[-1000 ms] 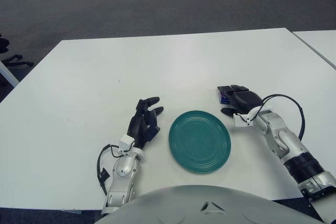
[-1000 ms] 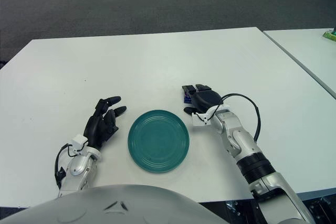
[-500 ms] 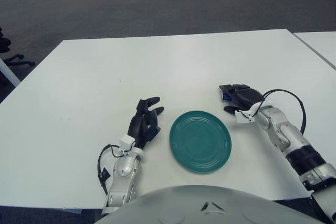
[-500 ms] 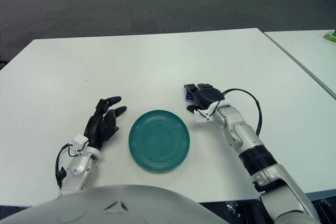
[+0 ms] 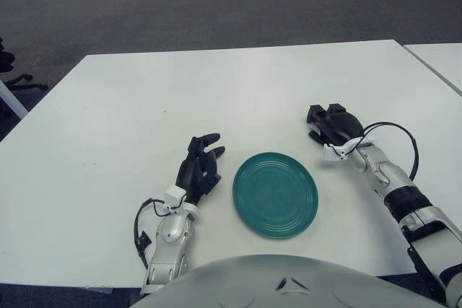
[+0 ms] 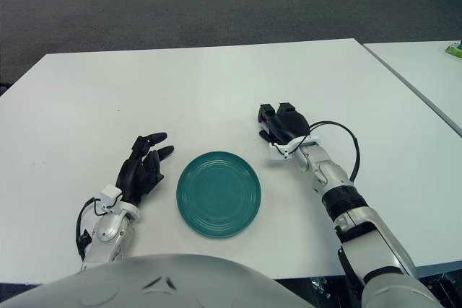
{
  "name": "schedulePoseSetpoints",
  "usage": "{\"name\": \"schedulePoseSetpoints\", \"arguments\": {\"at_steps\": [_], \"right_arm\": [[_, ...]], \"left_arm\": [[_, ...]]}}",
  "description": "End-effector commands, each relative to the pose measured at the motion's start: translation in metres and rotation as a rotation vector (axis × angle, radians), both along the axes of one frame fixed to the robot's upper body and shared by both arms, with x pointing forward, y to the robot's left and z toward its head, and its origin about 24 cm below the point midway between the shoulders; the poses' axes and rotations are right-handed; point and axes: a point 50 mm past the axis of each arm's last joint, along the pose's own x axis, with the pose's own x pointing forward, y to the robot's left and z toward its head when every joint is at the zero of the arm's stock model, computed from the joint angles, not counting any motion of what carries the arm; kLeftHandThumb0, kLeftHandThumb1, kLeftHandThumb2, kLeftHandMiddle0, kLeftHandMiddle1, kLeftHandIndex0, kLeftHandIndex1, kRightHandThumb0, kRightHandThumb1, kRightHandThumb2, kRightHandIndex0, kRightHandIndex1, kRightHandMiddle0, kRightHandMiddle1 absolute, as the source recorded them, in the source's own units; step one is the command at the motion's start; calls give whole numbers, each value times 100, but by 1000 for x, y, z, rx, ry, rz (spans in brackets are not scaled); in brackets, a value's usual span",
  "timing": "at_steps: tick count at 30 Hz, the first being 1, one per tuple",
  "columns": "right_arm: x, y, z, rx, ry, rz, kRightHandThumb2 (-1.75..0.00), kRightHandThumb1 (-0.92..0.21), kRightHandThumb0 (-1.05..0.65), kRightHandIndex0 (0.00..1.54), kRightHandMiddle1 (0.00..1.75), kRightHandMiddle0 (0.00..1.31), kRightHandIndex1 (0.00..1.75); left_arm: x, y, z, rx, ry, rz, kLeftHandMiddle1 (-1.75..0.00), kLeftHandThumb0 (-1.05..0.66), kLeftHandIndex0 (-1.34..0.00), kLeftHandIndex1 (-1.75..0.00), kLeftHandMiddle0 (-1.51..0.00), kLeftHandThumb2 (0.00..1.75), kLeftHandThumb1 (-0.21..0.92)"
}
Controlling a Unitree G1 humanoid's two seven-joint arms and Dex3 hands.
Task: Put the gum into the plate.
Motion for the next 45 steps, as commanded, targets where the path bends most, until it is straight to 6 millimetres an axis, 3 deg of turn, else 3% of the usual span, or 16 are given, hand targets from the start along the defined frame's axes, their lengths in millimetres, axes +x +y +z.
{"name": "schedulePoseSetpoints", "arguments": {"at_steps": [1,7,16,20,24,28,34,41,45], "right_arm": [[-34,-8,-47,1,172,-23,-91,-63,-40,85,175,38,175],[-25,-8,-41,60,100,-18,-93,-62,-40,90,175,39,175],[3,-7,-15,87,-41,-11,-96,-60,-41,96,175,40,175],[24,1,41,140,-245,82,-100,-57,-41,100,175,43,175],[27,10,84,150,-364,159,-104,-53,-42,105,175,45,175],[23,22,122,133,-487,255,-109,-50,-43,109,175,48,175],[5,40,156,152,-583,369,-113,-46,-44,115,175,50,175],[-28,69,161,143,-564,482,-114,-45,-44,117,175,51,175],[-34,77,162,130,-567,515,-115,-45,-44,116,175,51,175]], "left_arm": [[3,3,3,-22,-9,16,-83,-78,-6,-108,-32,79,92],[5,3,3,-32,-9,20,-84,-78,-7,-109,-31,78,92],[5,4,2,-39,-5,25,-85,-78,-7,-110,-32,78,92],[5,5,2,-33,-8,23,-85,-78,-7,-110,-32,78,92],[6,6,2,-26,-10,21,-85,-78,-7,-110,-32,79,92],[6,7,2,-12,-15,18,-85,-78,-7,-110,-33,79,92],[6,8,3,4,-24,10,-84,-78,-7,-110,-33,80,92],[6,7,2,2,-19,5,-83,-78,-6,-109,-32,80,92],[6,6,2,1,-18,6,-84,-77,-7,-109,-32,80,92]]}}
